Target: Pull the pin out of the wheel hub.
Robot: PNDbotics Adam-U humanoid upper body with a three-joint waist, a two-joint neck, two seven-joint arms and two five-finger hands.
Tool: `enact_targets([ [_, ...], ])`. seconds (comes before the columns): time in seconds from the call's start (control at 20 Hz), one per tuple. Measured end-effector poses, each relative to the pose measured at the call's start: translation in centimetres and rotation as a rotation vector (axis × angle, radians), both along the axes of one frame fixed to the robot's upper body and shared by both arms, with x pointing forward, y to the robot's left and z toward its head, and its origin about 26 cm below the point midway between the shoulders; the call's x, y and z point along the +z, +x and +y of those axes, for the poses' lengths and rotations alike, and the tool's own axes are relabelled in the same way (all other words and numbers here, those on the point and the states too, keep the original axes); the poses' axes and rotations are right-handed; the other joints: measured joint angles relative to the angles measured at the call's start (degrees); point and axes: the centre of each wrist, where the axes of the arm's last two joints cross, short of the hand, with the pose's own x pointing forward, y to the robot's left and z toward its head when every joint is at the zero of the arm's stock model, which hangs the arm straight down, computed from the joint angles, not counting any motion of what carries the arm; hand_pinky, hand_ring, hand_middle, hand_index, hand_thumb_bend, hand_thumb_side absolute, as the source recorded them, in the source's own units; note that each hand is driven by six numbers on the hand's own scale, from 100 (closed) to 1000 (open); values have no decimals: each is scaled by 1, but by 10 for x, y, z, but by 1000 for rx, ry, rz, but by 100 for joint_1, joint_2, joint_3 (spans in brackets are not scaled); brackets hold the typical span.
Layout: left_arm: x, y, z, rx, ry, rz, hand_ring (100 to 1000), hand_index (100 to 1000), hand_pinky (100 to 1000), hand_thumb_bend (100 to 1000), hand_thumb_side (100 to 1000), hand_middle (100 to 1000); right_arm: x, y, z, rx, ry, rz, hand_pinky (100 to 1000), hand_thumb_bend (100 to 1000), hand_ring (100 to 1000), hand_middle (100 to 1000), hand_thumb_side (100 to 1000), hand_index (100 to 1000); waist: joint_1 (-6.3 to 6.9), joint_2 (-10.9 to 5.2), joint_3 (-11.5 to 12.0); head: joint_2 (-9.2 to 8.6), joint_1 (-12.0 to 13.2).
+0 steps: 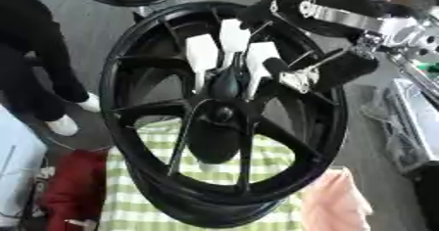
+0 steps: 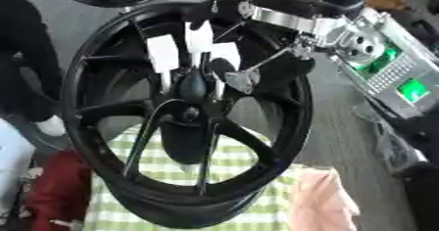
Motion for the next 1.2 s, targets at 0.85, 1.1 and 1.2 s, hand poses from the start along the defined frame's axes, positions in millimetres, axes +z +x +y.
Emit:
enact_targets([
  [0.85,-1,1,0,-3,1,11,627,777,603,219,830,795,-5,0,-1,-46,-37,-32,1000,100,929,808,127,933,0,100,-35,0,-1],
  [1.1,-2,1,-1,-3,5,15,627,776,602,218,832,795,-7,0,-2,-62,-44,-37,1000,100,931,810,132,933,1,128,-55,0,-10],
  [1.2,-2,1,-1,-2,7,16,623,775,602,218,832,794,-8,0,-2,-67,-48,-40,1000,100,931,810,136,933,1,144,-57,0,-17],
])
